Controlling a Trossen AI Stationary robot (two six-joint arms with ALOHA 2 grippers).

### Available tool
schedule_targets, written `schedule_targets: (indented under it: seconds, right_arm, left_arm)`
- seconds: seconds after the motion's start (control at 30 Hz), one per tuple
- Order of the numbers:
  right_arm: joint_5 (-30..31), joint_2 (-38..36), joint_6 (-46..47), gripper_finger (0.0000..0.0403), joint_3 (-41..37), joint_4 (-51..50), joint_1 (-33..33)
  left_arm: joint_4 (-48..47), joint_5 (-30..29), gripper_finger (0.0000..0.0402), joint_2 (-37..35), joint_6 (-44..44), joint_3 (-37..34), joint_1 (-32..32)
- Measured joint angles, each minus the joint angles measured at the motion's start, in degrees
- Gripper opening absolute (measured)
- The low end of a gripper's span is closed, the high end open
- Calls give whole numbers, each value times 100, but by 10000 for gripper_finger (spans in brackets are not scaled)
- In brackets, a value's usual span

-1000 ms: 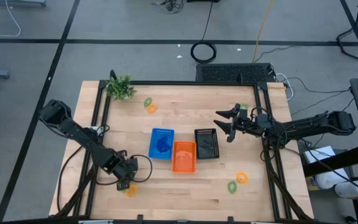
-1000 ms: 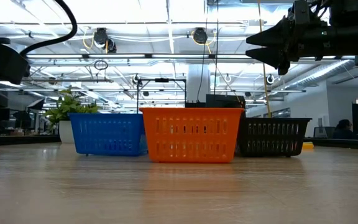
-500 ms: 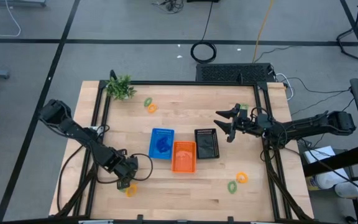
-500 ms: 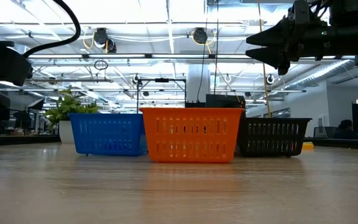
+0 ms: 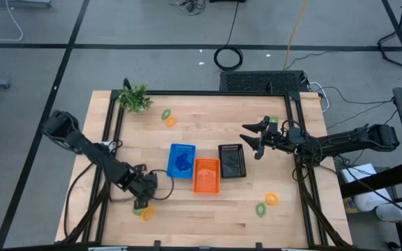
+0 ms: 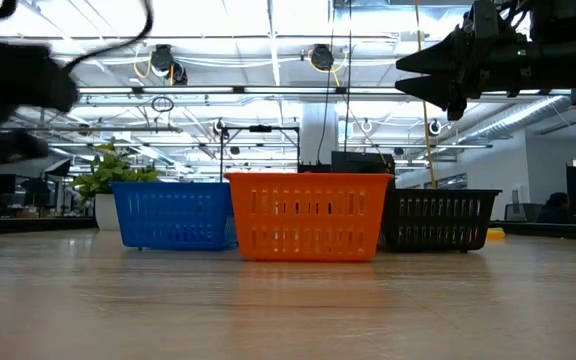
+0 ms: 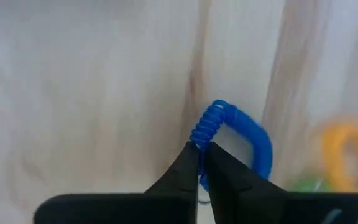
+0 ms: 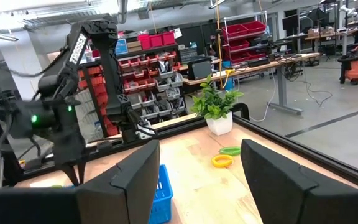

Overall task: Sort spring keychains
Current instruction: Put the blue spring keychain into the blue bin

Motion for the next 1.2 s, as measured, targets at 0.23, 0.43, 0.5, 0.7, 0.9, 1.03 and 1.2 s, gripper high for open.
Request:
schedule_targets:
  seconds: [0.23, 0.43, 0.5, 0.7, 0.9, 1.03, 1.2]
  right_arm:
    - [1, 0, 24, 212, -1, -1, 1]
    - [4, 0, 23, 212, 0, -4, 1]
    - [4, 1, 23, 212, -1, -6, 1]
    - [9, 0, 23, 212, -1, -4, 0]
    - [14, 0, 23, 212, -1, -6, 2]
    - [17, 1, 23, 212, 0, -6, 2]
    - [20, 1, 25, 212, -2, -6, 0]
  left_arm:
    - [-22, -551, 19, -630, 64, 23, -17]
    - [-51, -713, 7, -1076, 454, 29, -20]
    - [-42, -847, 6, -1229, 558, 35, -21]
    - [32, -1407, 23, -1628, 1019, 40, 50]
    - [147, -1838, 8, -1902, 1791, 42, 295]
    - [302, -2025, 10, -2001, 2345, 45, 542]
    - [548, -2179, 32, -2026, 3047, 49, 865]
